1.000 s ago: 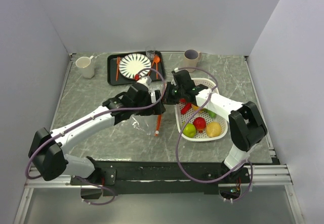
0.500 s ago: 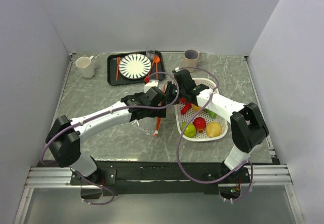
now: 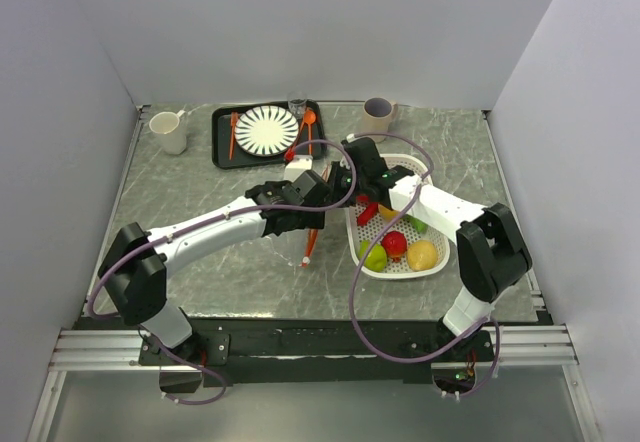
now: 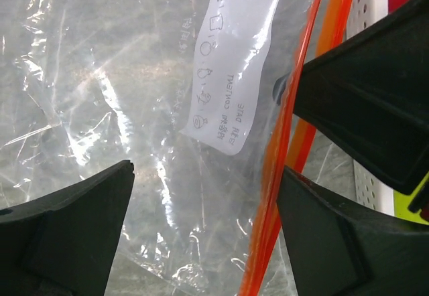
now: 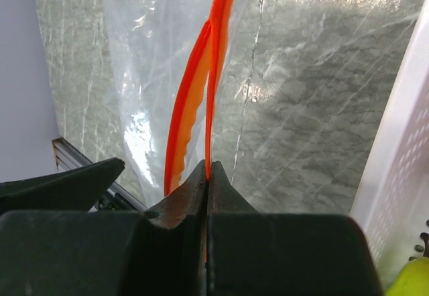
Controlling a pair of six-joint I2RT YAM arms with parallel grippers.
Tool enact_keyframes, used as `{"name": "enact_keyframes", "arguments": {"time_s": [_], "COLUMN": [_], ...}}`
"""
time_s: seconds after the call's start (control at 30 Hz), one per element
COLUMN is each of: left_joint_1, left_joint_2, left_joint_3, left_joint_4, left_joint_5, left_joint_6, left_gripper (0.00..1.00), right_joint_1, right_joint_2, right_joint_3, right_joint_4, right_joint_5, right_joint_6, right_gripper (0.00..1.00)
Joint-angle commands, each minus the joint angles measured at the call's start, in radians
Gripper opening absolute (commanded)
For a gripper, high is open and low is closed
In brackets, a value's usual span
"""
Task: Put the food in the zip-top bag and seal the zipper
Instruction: Open the zipper of the food storage bag.
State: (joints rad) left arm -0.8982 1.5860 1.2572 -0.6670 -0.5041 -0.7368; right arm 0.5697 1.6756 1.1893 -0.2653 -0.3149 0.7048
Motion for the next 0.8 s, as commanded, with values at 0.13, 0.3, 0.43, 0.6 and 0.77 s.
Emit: {"name": "enact_keyframes", "arguments": {"time_s": [0.13, 0.3, 0.43, 0.6, 0.77], "left_joint_1": [-0.004, -0.004, -0.002, -0.002, 0.015], "left_joint_2": [0.037, 0.052, 0.045, 0.006, -0.081], "left_joint_3": [0.068, 0.064, 0.062, 0.07, 0.03], "left_joint_4": [0.015, 0.02, 0.014, -0.02, -0.062], "left_joint_5": [-0.001, 0.01, 0.006, -0.031, -0.082], "left_joint_6": [-0.012, -0.021, -0.033, -0.047, -0.113], "left_gripper": [0.81, 0.46, 0.22, 0.01, 0.01], "right_joint_1": [-0.002, -0.001, -0.001, -0.002, -0.002], "right_joint_2": [-0.097, -0.1, -0.096, -0.057, 0.041], "right_joint_3": [0.021, 0.036, 0.035, 0.039, 0.064], "right_joint_4": [0.021, 0.015, 0.011, -0.017, -0.075], "right_joint_5": [-0.016, -0.033, -0.027, 0.008, 0.046], "right_joint_6": [-0.014, -0.016, -0.024, -0.045, -0.08], "right_gripper": [0.0, 0.0, 0.0, 0.0, 0.0]}}
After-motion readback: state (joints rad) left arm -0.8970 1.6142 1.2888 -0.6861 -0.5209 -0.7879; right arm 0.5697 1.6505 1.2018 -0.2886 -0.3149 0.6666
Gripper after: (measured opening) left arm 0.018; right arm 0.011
